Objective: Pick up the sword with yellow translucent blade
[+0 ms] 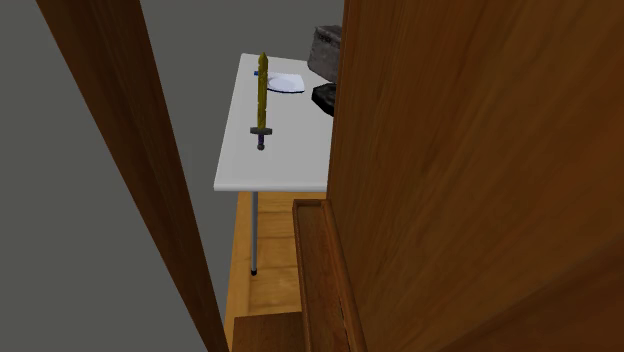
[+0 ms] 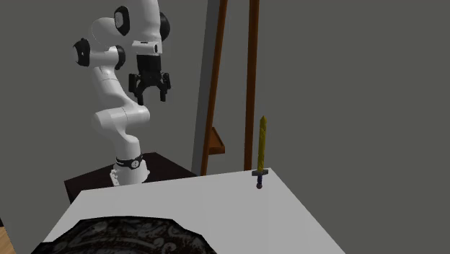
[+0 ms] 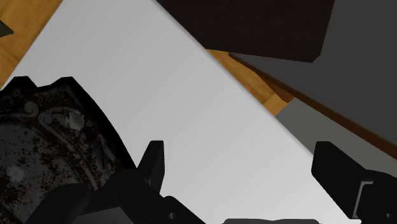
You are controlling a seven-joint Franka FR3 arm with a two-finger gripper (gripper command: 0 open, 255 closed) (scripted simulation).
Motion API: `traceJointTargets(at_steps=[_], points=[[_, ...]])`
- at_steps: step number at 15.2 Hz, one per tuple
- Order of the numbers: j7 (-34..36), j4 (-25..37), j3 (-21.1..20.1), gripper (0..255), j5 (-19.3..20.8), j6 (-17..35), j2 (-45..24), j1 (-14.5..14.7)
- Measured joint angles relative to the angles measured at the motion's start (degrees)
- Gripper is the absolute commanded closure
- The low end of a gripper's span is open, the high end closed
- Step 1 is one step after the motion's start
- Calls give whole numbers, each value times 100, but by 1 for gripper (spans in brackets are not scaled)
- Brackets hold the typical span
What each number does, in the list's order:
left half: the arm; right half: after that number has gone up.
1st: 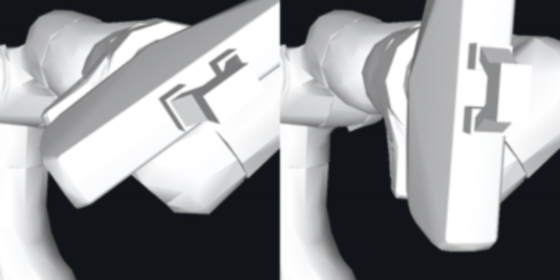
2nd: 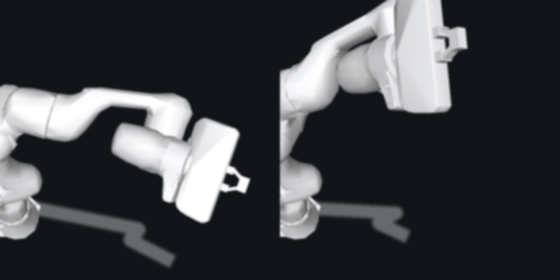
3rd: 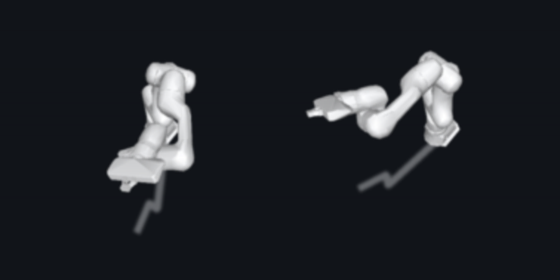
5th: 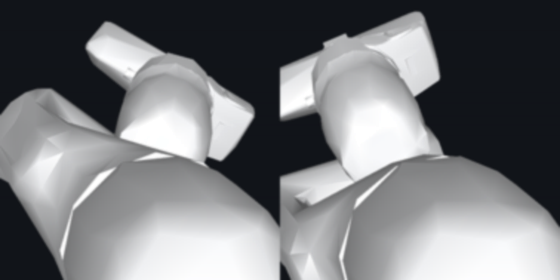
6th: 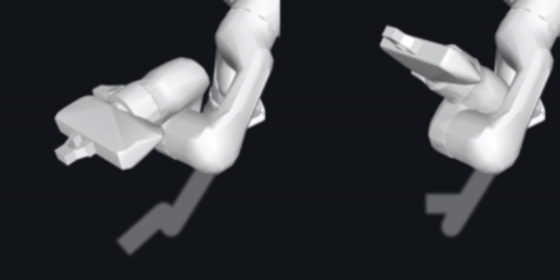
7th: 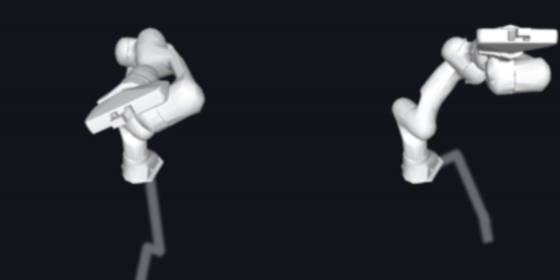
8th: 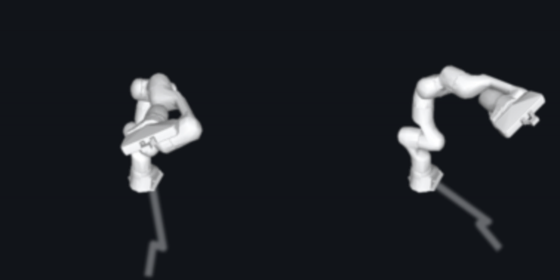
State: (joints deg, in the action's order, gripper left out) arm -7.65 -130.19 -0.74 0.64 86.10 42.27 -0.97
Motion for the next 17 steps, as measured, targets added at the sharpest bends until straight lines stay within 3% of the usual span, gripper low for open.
traceJointTargets(at_steps=[6,17], points=[[-90,320,-126,0,-100,479,-676,163],[-364,1810,-491,0,-219,1347,-2678,531]])
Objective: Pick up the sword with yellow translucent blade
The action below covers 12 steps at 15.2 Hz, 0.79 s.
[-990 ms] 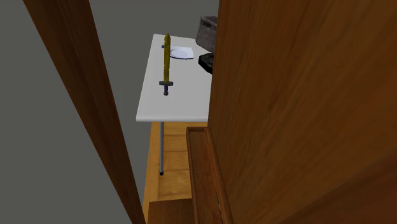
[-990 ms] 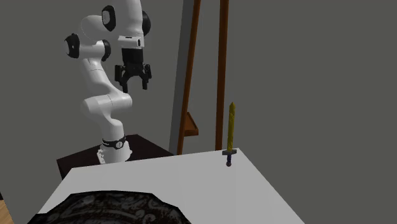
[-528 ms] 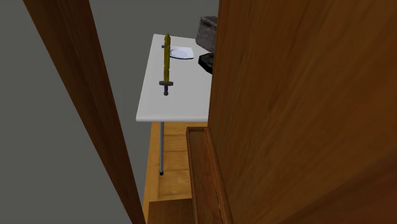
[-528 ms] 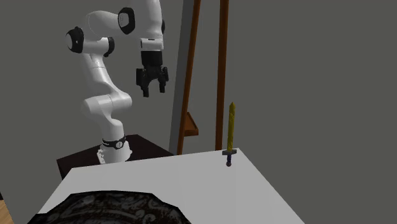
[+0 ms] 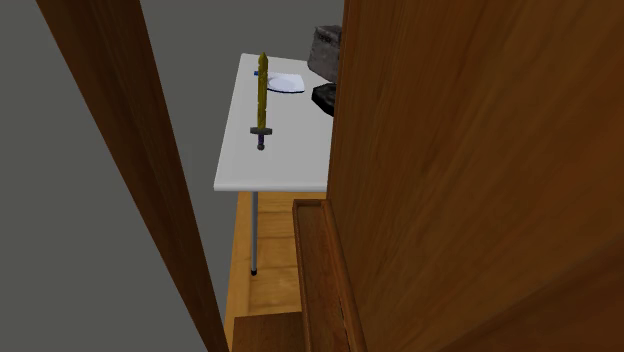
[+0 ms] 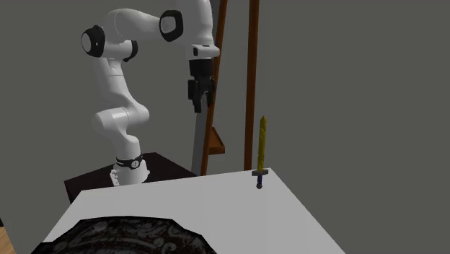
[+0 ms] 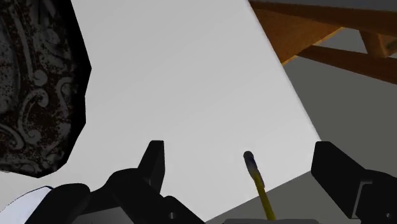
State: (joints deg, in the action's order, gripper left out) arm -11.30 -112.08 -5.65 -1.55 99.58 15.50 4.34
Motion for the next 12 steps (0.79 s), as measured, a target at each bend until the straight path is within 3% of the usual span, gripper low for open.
traceJointTargets(at_steps=[12], points=[[-132,2368,-486,0,242,266,-2267,453]])
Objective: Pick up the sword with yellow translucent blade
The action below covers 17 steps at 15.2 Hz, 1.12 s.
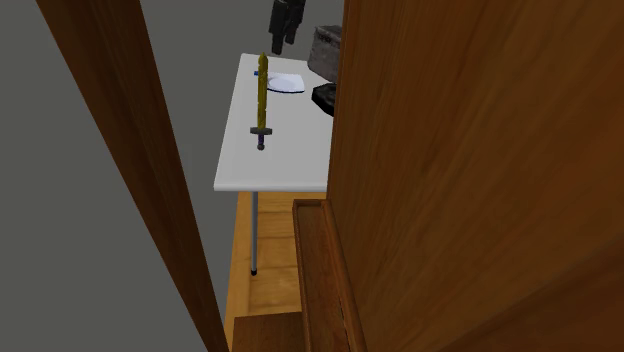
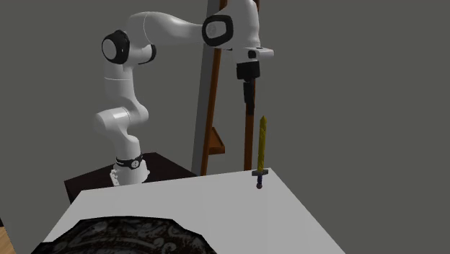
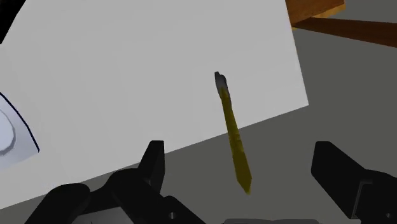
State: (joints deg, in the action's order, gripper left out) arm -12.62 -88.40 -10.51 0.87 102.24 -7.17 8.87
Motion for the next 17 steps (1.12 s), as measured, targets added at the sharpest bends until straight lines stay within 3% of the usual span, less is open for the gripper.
traceJointTargets(at_steps=[4,11,12,17], points=[[-69,955,-99,0,144,-151,-713,160],[-75,460,-108,0,148,360,-715,166],[-75,419,-108,255,147,397,-710,165],[-72,365,-111,255,142,439,-693,165]])
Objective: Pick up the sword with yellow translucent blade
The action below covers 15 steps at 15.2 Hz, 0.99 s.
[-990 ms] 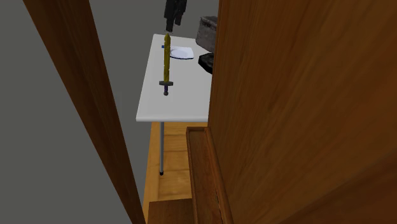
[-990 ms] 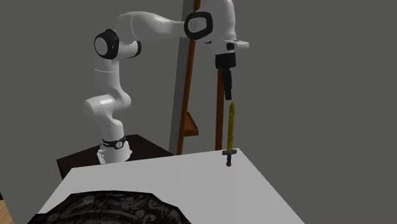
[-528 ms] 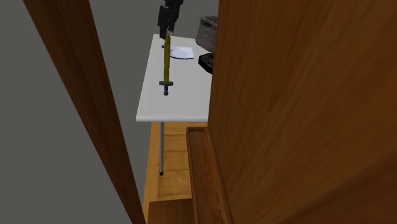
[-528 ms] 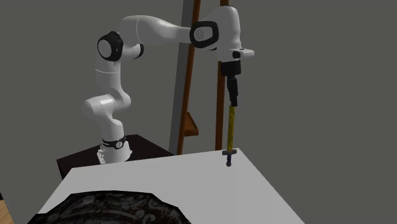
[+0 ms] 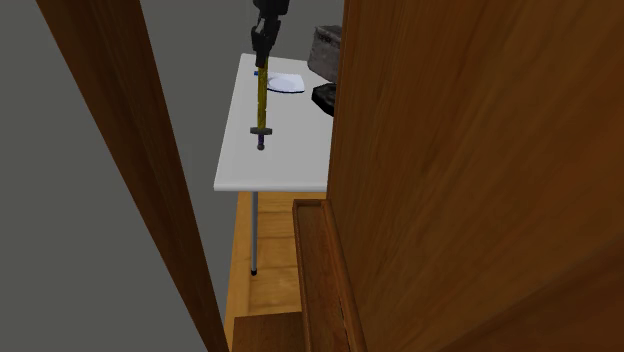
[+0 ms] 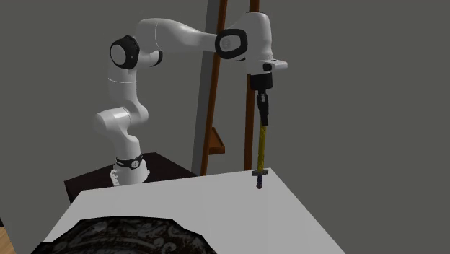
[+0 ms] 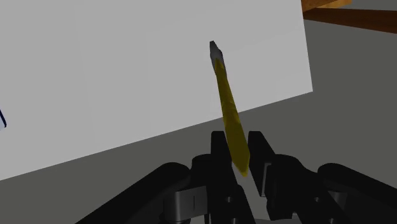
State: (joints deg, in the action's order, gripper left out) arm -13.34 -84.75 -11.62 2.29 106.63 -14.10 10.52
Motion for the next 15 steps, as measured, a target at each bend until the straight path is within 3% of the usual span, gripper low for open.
traceJointTargets(at_steps=[6,15], points=[[-1,47,1,255,2,-40,-8,1],[-10,897,0,255,26,-761,-137,24]])
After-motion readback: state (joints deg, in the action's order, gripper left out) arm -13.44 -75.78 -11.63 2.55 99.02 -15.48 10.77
